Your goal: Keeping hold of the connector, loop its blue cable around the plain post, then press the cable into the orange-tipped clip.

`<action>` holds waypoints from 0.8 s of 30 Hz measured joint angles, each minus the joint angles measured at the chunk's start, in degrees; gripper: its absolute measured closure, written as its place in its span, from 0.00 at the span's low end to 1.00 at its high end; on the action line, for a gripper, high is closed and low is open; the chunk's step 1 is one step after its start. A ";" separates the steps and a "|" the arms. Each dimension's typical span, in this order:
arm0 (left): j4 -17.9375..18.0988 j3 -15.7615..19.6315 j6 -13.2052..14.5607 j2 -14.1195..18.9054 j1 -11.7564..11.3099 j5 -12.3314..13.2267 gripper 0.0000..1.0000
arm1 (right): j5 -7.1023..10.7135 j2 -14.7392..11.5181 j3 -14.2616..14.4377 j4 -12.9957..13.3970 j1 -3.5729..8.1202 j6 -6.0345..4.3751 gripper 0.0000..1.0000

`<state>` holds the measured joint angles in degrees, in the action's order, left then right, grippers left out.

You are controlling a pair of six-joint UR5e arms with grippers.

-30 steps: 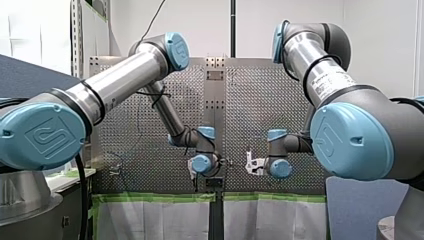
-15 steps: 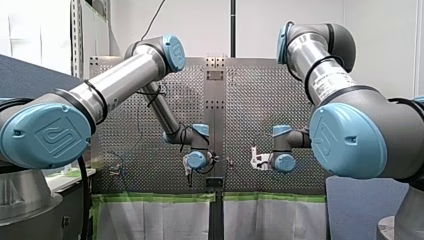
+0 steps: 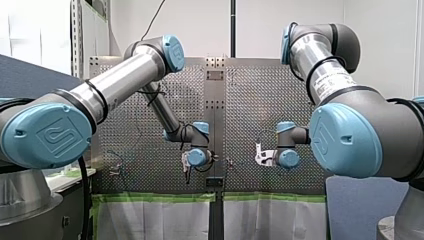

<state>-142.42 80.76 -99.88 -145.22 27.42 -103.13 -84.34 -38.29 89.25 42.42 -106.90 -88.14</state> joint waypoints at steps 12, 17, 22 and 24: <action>-3.25 -0.56 1.84 -0.07 -1.43 1.03 1.00 | 1.60 0.06 -0.65 0.46 0.58 -0.35 1.00; -4.43 -1.56 1.20 -0.08 -1.80 2.36 1.00 | 1.86 0.09 -1.63 -0.37 0.90 -0.61 1.00; -5.02 -2.19 0.69 -0.07 -2.11 2.87 1.00 | 1.89 0.14 -2.26 -0.79 1.18 -0.78 1.00; -5.02 -2.26 0.53 -0.07 -2.27 2.94 1.00 | 1.89 0.16 -2.39 -0.82 1.27 -0.80 1.00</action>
<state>-147.44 78.50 -99.35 -145.29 25.15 -100.19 -82.45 -38.13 86.86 41.60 -105.63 -88.94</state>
